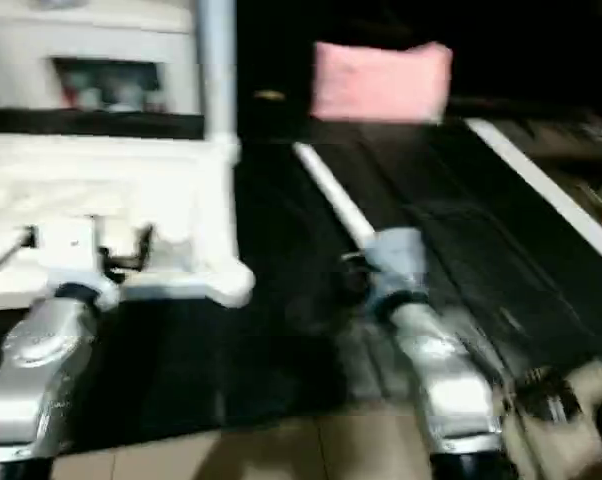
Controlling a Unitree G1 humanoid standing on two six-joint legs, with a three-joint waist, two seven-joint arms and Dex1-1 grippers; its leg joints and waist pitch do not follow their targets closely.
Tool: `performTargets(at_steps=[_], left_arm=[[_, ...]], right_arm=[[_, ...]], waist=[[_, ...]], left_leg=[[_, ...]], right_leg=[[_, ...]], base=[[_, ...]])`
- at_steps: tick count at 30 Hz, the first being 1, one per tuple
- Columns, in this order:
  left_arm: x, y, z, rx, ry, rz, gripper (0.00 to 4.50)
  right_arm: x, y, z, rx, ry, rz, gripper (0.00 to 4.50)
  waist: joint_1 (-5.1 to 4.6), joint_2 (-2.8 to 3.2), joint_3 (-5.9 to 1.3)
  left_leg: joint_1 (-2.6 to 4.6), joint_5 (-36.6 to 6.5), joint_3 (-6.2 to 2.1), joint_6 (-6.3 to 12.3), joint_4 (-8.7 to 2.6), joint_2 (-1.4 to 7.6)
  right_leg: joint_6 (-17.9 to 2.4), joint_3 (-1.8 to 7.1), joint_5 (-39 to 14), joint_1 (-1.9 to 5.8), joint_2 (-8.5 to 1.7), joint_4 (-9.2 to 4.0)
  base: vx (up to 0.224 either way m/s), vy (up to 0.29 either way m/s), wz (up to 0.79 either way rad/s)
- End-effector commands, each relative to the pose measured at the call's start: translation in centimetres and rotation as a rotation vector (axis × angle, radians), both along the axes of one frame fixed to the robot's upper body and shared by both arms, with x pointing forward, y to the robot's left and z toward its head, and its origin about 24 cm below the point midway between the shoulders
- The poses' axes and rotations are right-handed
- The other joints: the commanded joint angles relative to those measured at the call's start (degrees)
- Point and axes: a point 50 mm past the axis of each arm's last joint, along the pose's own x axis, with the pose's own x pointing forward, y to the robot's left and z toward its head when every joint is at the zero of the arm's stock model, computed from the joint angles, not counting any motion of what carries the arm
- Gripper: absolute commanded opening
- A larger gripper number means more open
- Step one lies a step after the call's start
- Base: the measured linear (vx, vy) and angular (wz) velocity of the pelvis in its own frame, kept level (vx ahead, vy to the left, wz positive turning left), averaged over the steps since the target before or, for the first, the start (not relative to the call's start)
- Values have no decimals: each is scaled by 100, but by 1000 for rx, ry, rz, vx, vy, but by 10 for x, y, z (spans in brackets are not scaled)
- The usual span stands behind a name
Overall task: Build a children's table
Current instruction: Move to table, then pick table leg
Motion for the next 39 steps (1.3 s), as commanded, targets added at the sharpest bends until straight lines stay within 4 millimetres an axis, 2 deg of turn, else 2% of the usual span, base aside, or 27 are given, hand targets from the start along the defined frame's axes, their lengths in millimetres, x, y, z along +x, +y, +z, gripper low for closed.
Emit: performTargets(at_steps=[1,2,3,4,5,6,7,8,9,10,11,12,13,14,15,16,17,18,19,20,21,22,24,25,29,33,39], left_arm=[[-1,-7,-1,4,-1,-15,408],[-1,-7,-1,5,-1,-14,408],[-1,-7,-1,5,-1,-14,408],[-1,-8,-1,12,-1,-16,408],[-1,-8,-1,15,-1,-17,408],[-1,-8,-1,19,-1,-17,408],[-1,-9,-1,24,-1,-17,408],[-1,-9,0,20,-8,-21,408],[0,-9,0,21,-9,-22,408],[0,-9,0,23,-11,-24,408],[1,-10,2,39,-13,-41,408],[1,-10,2,39,-13,-41,408],[2,-10,2,48,-12,-47,408],[4,-11,4,63,-13,-57,408],[4,-11,4,63,-13,-57,408],[7,-11,5,73,-11,-66,408],[8,-11,5,74,-10,-66,408],[9,-11,6,79,-9,-67,408],[11,-12,6,89,-1,-88,408],[12,-12,6,96,1,-95,408],[12,-13,6,110,2,-123,408],[12,-15,7,118,5,-155,408],[12,-19,7,135,14,-216,408],[12,-20,8,145,19,-240,408],[13,-27,8,131,85,-424,408],[7,-38,16,71,157,-705,408],[-3,-40,23,93,253,-929,408]], right_arm=[[2,-7,5,-9,-30,-10,450],[2,-7,6,-4,-36,-10,450],[2,-7,6,-4,-36,-10,450],[4,-10,7,43,-27,-37,450],[5,-12,8,44,-24,-46,450],[6,-13,8,40,-25,-53,450],[8,-16,9,26,-26,-67,450],[9,-17,9,33,-19,-82,450],[10,-18,9,33,-21,-85,450],[11,-19,10,32,-24,-91,450],[14,-22,13,26,-25,-100,450],[14,-22,13,26,-25,-100,450],[15,-23,14,18,-22,-103,450],[19,-26,15,-15,-11,-105,450],[19,-26,15,-15,-11,-105,450],[24,-28,15,-21,12,-108,450],[25,-28,15,-21,14,-107,450],[26,-29,16,-19,19,-107,450],[33,-31,18,-25,27,-109,450],[35,-32,19,-29,31,-115,450],[39,-34,19,-41,43,-131,450],[41,-36,19,-49,54,-141,450],[46,-39,20,-60,84,-159,450],[48,-40,20,-64,100,-167,450],[56,-44,18,-85,238,-186,450],[65,-55,17,-111,345,-216,450],[65,-66,1,-140,518,-219,450]], waist=[[58,100,-270],[58,100,-270],[-93,166,-309],[-235,255,-298],[-323,129,-362],[-260,183,-316],[-256,-18,-303],[-182,-158,-284],[194,-253,-304],[220,-338,-394],[263,-342,-335],[326,-364,-334],[338,1,-234],[312,243,-241],[49,449,-305],[121,358,-301],[127,346,-297],[165,331,-264],[271,214,-145],[284,144,-141],[328,151,-149],[281,163,-132],[242,155,-122],[201,199,-119],[170,198,-147],[213,209,-197],[252,270,-235]], left_leg=[[-268,2235,88,2519,-170,-170],[-268,2235,88,2519,-170,-170],[277,2804,-383,2584,-385,14],[863,2849,-608,2550,-464,320],[1218,2762,-1005,2839,-617,820],[1136,2724,-955,2828,-636,823],[839,2419,-374,2077,-519,184],[569,2122,-74,1669,-339,-198],[-434,737,322,1196,546,-537],[-895,1059,189,531,783,-161],[-948,1257,212,279,631,-137],[-909,1421,271,126,505,-154],[-806,2994,266,140,-222,22],[-699,3709,218,229,-420,149],[-341,5237,-404,1216,-352,968],[-51,5964,-633,1770,-289,1378],[-110,5829,-540,1705,-270,1227],[-290,5239,-352,1474,-335,941],[-628,2159,170,595,-432,405],[-651,1356,245,270,-504,390],[-523,365,340,-144,-598,456],[-508,-39,435,-325,-709,512],[-519,-350,491,-462,-778,558],[-502,-693,528,-607,-799,601],[-492,-746,565,-707,-788,586],[-549,-221,630,-708,-761,584],[-537,429,733,-653,-705,584]], right_leg=[[-960,241,-224,586,-216,-522],[-960,241,-224,586,-216,-522],[-687,0,-246,272,104,-190],[-516,15,-534,-286,123,79],[26,160,-817,-809,-63,523],[183,252,-629,-937,-148,621],[-88,545,468,-802,-274,85],[-129,758,570,-394,-309,-174],[-1219,1766,1783,730,-956,-407],[-1710,1731,5038,934,-942,28],[-1587,1531,6971,875,-762,202],[-1410,1386,8435,807,-604,264],[-778,827,8260,424,-128,311],[-481,611,7313,300,-40,320],[182,408,3763,-143,0,737],[373,834,1504,-462,-457,411],[367,897,1442,-463,-504,291],[300,860,1506,-350,-423,138],[-153,765,968,-10,-472,-324],[-293,755,555,99,-499,-386],[-534,714,-168,89,-468,-444],[-679,669,-639,64,-382,-471],[-658,647,-1046,23,-349,-493],[-592,643,-1287,-73,-336,-489],[-573,649,-1242,-129,-334,-472],[-625,646,-673,-119,-337,-413],[-839,652,697,-110,-278,-313]], base=[[118,73,75],[118,73,75],[178,-9,59],[207,-73,27],[207,-73,27],[169,-103,7],[159,-112,4],[159,-112,4],[178,-51,22],[179,1,27],[179,1,27],[7,19,20],[-245,-1,4],[-245,-1,4],[-220,-57,-31],[-44,-46,-20],[-44,-46,-20],[0,0,0],[-77,23,-8],[-77,23,-8],[-105,-4,-4],[-95,-26,-3],[-88,-21,-6],[-69,-11,-11],[-30,-4,-5],[0,0,0],[0,0,0]])
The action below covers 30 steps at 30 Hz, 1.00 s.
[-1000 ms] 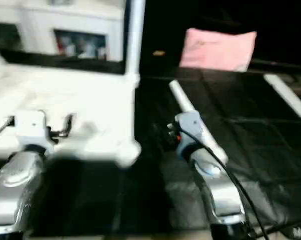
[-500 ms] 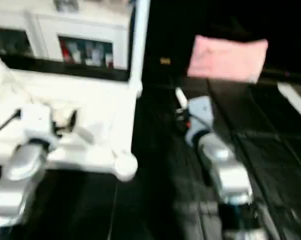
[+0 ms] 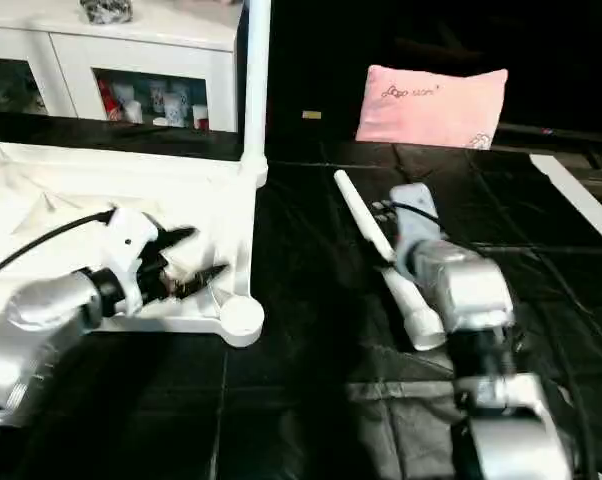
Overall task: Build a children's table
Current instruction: Pick table leg
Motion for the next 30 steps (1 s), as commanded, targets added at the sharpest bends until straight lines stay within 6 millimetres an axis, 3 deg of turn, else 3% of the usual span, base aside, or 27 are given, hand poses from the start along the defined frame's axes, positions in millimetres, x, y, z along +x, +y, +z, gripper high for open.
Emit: performTargets(at_steps=[1,3,7,8,13,21,23,30], left_arm=[[-4,-6,5,6,26,-87,408],[-8,-5,5,13,62,-126,408],[-13,-6,5,0,118,-180,408],[-14,-6,4,4,127,-191,414],[-16,-6,3,10,148,-205,414],[-16,-3,0,24,163,-177,414],[-15,-2,0,23,165,-176,414],[-15,-1,0,20,165,-170,414]], right_arm=[[-4,-6,-6,1,87,0,450],[-8,-12,-13,-34,142,-18,450],[-12,-18,-19,-37,195,-46,450],[-13,-19,-21,-33,207,-47,422],[-17,-19,-27,-15,247,-33,380],[-19,-19,-31,-25,252,-12,333],[-19,-18,-32,-22,255,-8,300],[-19,-16,-32,-21,258,8,250]], waist=[[25,127,-347],[42,149,-343],[85,166,-309],[94,162,-301],[93,175,-278],[106,166,-295],[108,170,-289],[114,162,-276]], left_leg=[[148,-688,-22,-412,-389,224],[162,-742,-5,-402,-384,224],[178,-945,25,-420,-396,236],[188,-1045,31,-440,-403,242],[196,-1316,32,-512,-428,261],[183,-1130,46,-492,-422,263],[188,-1161,56,-495,-422,268],[205,-1305,77,-541,-435,285]], right_leg=[[-1112,213,488,138,-401,-370],[-1174,221,549,140,-402,-368],[-1230,237,168,119,-422,-402],[-1211,240,-17,105,-419,-416],[-1114,252,-541,84,-432,-458],[-1103,247,-295,88,-424,-437],[-1112,248,-340,80,-426,-446],[-1048,251,-638,51,-430,-470]], base=[[0,0,0],[0,0,0],[0,0,0],[0,0,0],[0,0,0],[0,0,0],[0,0,0],[0,0,0]])
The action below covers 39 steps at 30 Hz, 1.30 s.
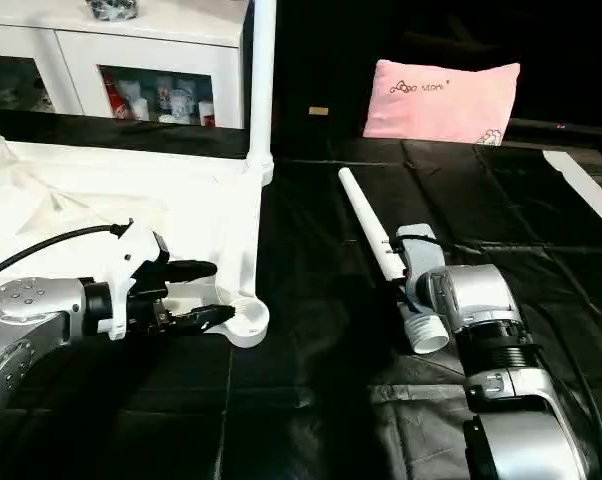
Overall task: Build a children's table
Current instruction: Pick table leg
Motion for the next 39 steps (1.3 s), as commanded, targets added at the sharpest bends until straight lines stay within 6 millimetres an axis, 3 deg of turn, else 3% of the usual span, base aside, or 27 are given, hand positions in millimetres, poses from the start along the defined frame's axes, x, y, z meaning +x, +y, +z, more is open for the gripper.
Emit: performTargets(at_steps=[1,2,7,15,20,23,27,28,30,39], left_arm=[[-1,0,0,2,6,-6,414],[-1,0,0,2,7,-6,414],[-2,-1,-1,4,10,-3,414],[18,5,3,-2,-62,122,414],[40,3,14,-98,-107,331,414],[48,-11,21,-217,-73,388,414],[56,-28,30,-327,-63,393,441],[62,-37,41,-418,-58,377,448],[65,-43,49,-484,-51,357,450],[71,-73,94,-816,66,197,450]], right_arm=[[-4,-4,-5,-9,24,-7,242],[-4,-4,-5,-9,24,-7,219],[-4,-4,-7,-7,24,-3,190],[2,-7,5,13,-48,-30,187],[23,3,54,348,-471,-54,186],[22,11,74,595,-581,-58,186],[15,24,90,807,-654,34,186],[7,34,101,941,-702,123,186],[0,41,107,1031,-716,187,186],[-37,74,115,1260,-675,506,186]], waist=[[14,89,-325],[15,87,-328],[13,87,-323],[16,101,-327],[32,77,-367],[53,84,-405],[98,71,-433],[125,80,-426],[173,73,-419],[292,86,-398]], left_leg=[[189,-1325,-51,-595,-427,221],[186,-1303,-48,-591,-424,219],[186,-1325,-48,-582,-430,220],[189,-1370,-54,-621,-428,219],[147,-1034,-42,-466,-402,231],[141,-569,-40,-213,-364,229],[118,-353,-29,17,-331,208],[110,-292,-24,85,-330,205],[115,-427,-27,117,-340,225],[125,-656,-46,-104,-363,235]], right_leg=[[-1049,243,-622,58,-420,-471],[-1049,245,-593,61,-421,-470],[-1036,245,-645,55,-420,-477],[-1025,253,-610,59,-420,-483],[-1048,256,-14,113,-448,-439],[-1232,230,859,138,-416,-361],[-1296,227,1189,159,-411,-351],[-1301,220,1259,145,-402,-351],[-1329,215,1125,147,-428,-369],[-1241,207,511,125,-464,-427]], base=[[0,0,0],[0,0,0],[0,0,0],[0,0,0],[0,0,0],[0,0,0],[0,0,0],[0,0,0],[0,0,0],[0,0,0]])
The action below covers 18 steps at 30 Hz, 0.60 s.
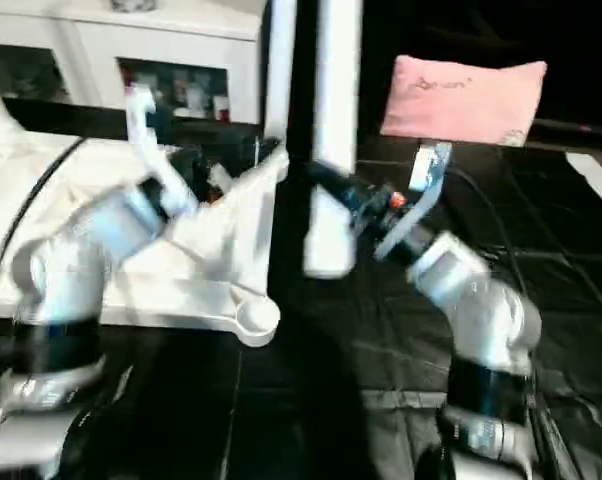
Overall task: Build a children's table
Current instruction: Pick table leg
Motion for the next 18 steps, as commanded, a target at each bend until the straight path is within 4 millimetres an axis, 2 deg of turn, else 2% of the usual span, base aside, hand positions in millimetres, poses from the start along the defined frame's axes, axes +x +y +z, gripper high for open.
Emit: performTargets(at_steps=[1,4,5,8,9,13,18], left_arm=[[-1,-9,6,-53,17,-63,450],[-2,-15,11,-92,24,-104,450],[-3,-18,12,-95,31,-118,450],[-6,-23,13,-100,40,-169,450],[-7,-25,14,-110,41,-194,450],[-12,-30,17,-128,40,-250,450],[-11,-34,15,-77,26,-225,450]], right_arm=[[-6,4,7,14,-40,53,186],[-10,8,7,16,-44,81,186],[-12,9,6,18,-45,95,186],[-17,13,5,6,-45,122,186],[-19,13,4,-1,-44,128,186],[-21,14,3,-29,-38,132,186],[-11,18,-5,-216,-56,12,186]], waist=[[21,83,-401],[31,85,-399],[37,103,-400],[27,90,-399],[28,120,-396],[18,99,-390],[17,102,-382]], left_leg=[[205,-701,-71,-190,-374,226],[210,-733,-70,-263,-379,226],[207,-757,-74,-286,-379,223],[199,-767,-82,-321,-390,222],[199,-765,-88,-338,-392,223],[193,-804,-85,-369,-397,217],[199,-878,-92,-482,-415,231]], right_leg=[[-1220,217,431,210,-459,-433],[-1170,221,388,204,-454,-442],[-1143,221,365,206,-458,-447],[-1063,220,335,214,-456,-460],[-1038,220,343,212,-451,-451],[-1043,221,317,214,-447,-468],[-909,227,115,203,-456,-494]], base=[[0,0,0],[0,0,0],[0,0,0],[0,0,0],[0,0,0],[0,0,0],[0,0,0]])
